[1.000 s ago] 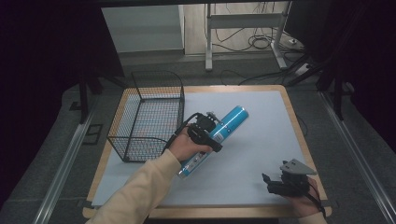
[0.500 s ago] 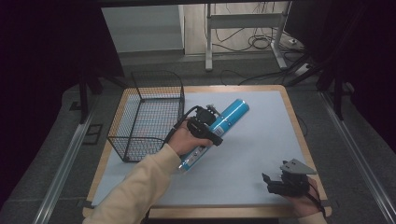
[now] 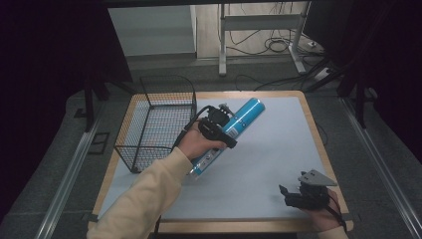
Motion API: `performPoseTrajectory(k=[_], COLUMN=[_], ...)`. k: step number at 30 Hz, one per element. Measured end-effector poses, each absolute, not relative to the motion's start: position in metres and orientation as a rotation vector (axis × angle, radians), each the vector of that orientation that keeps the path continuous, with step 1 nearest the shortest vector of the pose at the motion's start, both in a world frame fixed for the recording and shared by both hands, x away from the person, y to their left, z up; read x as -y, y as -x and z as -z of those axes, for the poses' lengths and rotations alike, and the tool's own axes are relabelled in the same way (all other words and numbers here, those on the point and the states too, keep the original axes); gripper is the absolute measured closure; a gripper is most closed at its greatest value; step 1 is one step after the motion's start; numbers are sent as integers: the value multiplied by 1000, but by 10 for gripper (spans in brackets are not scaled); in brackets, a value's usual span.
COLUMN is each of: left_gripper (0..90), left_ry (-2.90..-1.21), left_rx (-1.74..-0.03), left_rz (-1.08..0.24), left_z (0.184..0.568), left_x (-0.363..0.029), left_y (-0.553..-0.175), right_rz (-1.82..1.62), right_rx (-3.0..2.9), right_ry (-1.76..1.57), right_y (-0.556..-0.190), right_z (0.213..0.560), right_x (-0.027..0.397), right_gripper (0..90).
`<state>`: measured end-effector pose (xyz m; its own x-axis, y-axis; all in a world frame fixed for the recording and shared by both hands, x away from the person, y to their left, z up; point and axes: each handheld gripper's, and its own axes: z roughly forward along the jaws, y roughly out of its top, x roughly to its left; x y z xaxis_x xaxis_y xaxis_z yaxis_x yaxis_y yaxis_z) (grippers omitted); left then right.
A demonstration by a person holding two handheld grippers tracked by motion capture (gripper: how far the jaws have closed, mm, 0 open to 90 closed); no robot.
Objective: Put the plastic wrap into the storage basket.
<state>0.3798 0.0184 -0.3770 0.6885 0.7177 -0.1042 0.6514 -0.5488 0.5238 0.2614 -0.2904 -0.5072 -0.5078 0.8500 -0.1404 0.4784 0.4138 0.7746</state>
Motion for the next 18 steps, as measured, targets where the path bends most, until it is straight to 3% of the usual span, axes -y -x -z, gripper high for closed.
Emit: performPoseTrajectory(k=[18], left_gripper=[313], left_ry=[-2339], left_rx=[-1055], left_rz=[-209], left_z=[358], left_x=[-26], left_y=[-387], right_rz=[-927], right_rx=[-2152], right_ry=[-1127], right_y=[-261], right_z=[507], right_x=[291], right_gripper=[112])
